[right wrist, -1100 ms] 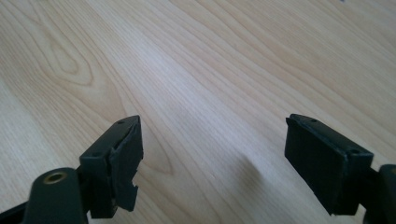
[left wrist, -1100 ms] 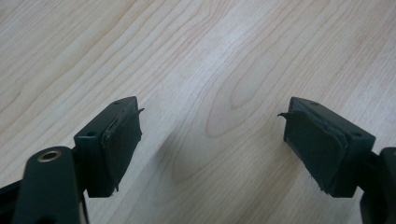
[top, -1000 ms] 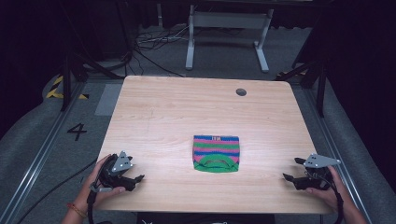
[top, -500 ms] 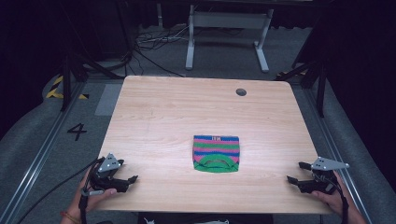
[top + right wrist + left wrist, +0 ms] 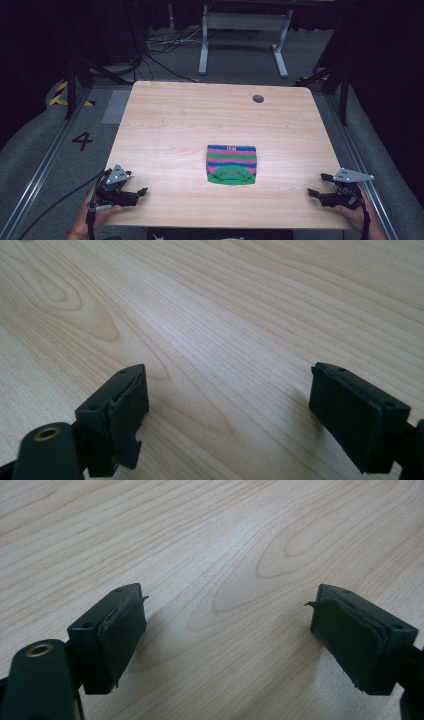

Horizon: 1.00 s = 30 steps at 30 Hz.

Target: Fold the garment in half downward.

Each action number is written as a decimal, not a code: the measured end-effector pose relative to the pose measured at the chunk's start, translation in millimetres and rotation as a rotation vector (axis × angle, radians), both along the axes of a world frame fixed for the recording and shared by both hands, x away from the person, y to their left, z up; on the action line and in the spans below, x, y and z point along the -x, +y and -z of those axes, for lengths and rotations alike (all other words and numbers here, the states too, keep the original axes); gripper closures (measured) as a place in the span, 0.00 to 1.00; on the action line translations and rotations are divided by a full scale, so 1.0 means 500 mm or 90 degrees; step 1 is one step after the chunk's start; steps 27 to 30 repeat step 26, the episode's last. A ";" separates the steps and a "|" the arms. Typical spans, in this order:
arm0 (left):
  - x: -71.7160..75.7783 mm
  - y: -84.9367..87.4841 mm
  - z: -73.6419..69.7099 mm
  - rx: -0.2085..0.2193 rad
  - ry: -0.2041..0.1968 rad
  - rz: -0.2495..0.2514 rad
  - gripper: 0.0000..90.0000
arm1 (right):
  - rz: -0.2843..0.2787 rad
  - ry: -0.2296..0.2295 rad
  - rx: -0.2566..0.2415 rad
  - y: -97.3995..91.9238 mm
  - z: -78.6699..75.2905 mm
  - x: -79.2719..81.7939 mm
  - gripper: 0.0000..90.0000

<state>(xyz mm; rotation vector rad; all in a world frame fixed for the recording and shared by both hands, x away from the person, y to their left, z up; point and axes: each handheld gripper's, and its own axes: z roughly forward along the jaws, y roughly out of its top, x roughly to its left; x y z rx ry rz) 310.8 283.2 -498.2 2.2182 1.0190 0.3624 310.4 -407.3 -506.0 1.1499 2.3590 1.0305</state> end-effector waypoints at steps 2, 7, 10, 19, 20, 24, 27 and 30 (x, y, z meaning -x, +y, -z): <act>0.000 -0.001 0.000 0.000 0.000 -0.003 0.16 | 0.001 0.001 -0.001 0.000 0.000 0.000 0.18; 0.001 -0.005 0.001 0.003 0.003 -0.013 0.16 | 0.003 0.000 0.000 -0.001 0.000 0.000 0.18; 0.000 -0.005 0.001 0.002 0.003 -0.012 0.16 | 0.005 0.000 0.000 -0.001 0.000 -0.001 0.18; 0.000 -0.007 0.001 0.003 0.002 -0.018 0.15 | 0.008 0.000 0.001 -0.001 0.000 -0.001 0.18; 0.000 -0.007 0.001 0.001 0.002 -0.019 0.15 | 0.008 -0.001 0.001 -0.001 0.000 -0.001 0.18; 0.001 -0.015 0.001 0.002 0.004 -0.037 0.14 | 0.008 -0.001 0.002 -0.001 0.000 -0.001 0.18; 0.002 -0.018 0.001 0.000 0.006 -0.045 0.13 | 0.009 0.000 0.001 -0.001 0.000 -0.001 0.18; 0.002 -0.018 0.001 0.000 0.006 -0.045 0.13 | 0.009 0.000 0.001 -0.001 0.000 -0.001 0.18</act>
